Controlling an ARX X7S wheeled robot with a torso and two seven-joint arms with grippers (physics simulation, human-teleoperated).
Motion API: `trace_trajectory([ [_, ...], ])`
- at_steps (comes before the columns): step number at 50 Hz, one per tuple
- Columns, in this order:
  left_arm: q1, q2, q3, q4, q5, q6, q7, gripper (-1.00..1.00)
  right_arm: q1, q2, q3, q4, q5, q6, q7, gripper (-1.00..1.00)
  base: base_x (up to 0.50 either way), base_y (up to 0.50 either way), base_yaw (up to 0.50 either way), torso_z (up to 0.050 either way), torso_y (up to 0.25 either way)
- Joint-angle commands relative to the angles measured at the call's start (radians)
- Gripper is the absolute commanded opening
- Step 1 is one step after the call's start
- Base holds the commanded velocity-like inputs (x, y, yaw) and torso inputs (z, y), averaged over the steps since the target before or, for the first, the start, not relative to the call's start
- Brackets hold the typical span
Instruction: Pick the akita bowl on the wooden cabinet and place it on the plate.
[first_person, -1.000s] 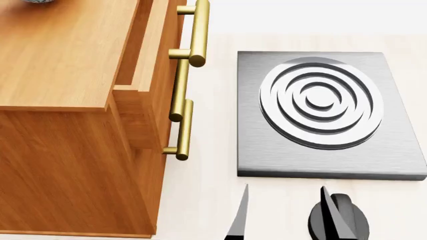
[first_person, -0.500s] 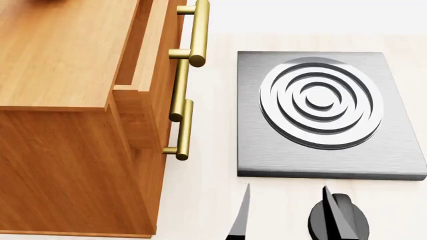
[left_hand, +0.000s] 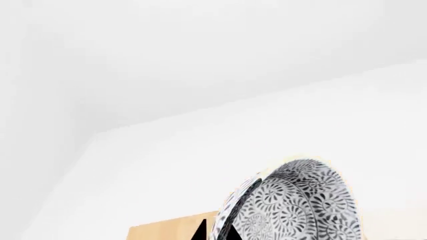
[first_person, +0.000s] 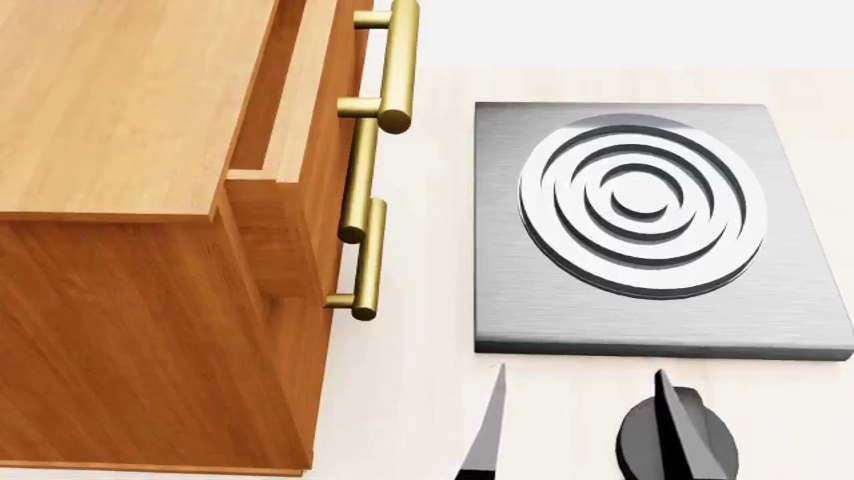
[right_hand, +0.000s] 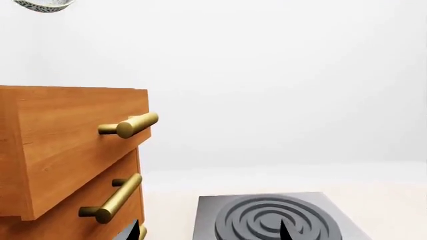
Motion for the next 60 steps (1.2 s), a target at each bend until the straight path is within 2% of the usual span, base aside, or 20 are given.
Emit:
trace_trajectory([
  [1, -0.093, 0.003, 0.125, 0.005, -0.175, 0.128, -0.006, -1.00, -0.006, 0.008, 0.002, -0.030, -0.005, 0.008, 0.011, 1.00, 0.00, 0.00, 0.00, 0.000, 0.000],
  [6, -0.122, 0.002, 0.216, 0.050, -0.228, 0.139, -0.024, -1.00, -0.009, 0.012, 0.003, -0.043, -0.007, 0.009, 0.015, 1.00, 0.00, 0.00, 0.00, 0.000, 0.000],
  [10, -0.149, 0.002, 0.240, 0.077, -0.260, 0.127, -0.027, -1.00, -0.007, 0.013, 0.002, -0.049, -0.005, 0.013, 0.016, 1.00, 0.00, 0.00, 0.00, 0.000, 0.000],
  [15, -0.151, 0.002, 0.161, 0.169, -0.173, 0.069, -0.012, -1.00, -0.009, 0.017, 0.007, -0.060, 0.000, 0.012, 0.019, 1.00, 0.00, 0.00, 0.00, 0.000, 0.000],
  [19, -0.149, 0.002, 0.180, 0.234, -0.170, 0.052, -0.001, -1.00, -0.009, 0.018, 0.009, -0.060, 0.002, 0.010, 0.020, 1.00, 0.00, 0.00, 0.00, 0.000, 0.000],
  [25, -0.142, 0.000, 0.230, 0.308, -0.226, 0.022, -0.011, -1.00, -0.010, 0.021, 0.010, -0.072, 0.000, 0.017, 0.025, 1.00, 0.00, 0.00, 0.00, 0.000, 0.000],
  [36, -0.074, -0.039, 0.258, 0.665, -0.299, -0.130, -0.039, -1.00, -0.016, 0.032, 0.014, -0.108, -0.008, 0.026, 0.036, 1.00, 0.00, 0.00, 0.00, 0.000, 0.000],
  [47, -0.079, -0.028, 0.215, 0.756, -0.366, -0.211, -0.083, -1.00, -0.020, 0.039, 0.015, -0.135, -0.014, 0.034, 0.045, 1.00, 0.00, 0.00, 0.00, 0.000, 0.000],
  [53, -0.060, -0.009, 0.167, 0.798, -0.413, -0.273, -0.175, -1.00, -0.020, 0.041, 0.015, -0.144, -0.015, 0.036, 0.047, 1.00, 0.00, 0.00, 0.00, 0.000, 0.000],
  [56, -0.050, -0.001, 0.149, 0.814, -0.472, -0.298, -0.255, -1.00, -0.021, 0.042, 0.015, -0.145, -0.013, 0.034, 0.047, 1.00, 0.00, 0.00, 0.00, 0.000, 0.000],
  [58, -0.045, 0.002, 0.129, 0.815, -0.570, -0.313, -0.353, -1.00, -0.022, 0.043, 0.018, -0.145, -0.010, 0.032, 0.048, 1.00, 0.00, 0.00, 0.00, 0.000, 0.000],
  [60, -0.039, -0.001, 0.141, 0.836, -0.605, -0.311, -0.375, -1.00, -0.022, 0.044, 0.018, -0.145, -0.010, 0.031, 0.048, 1.00, 0.00, 0.00, 0.00, 0.000, 0.000],
])
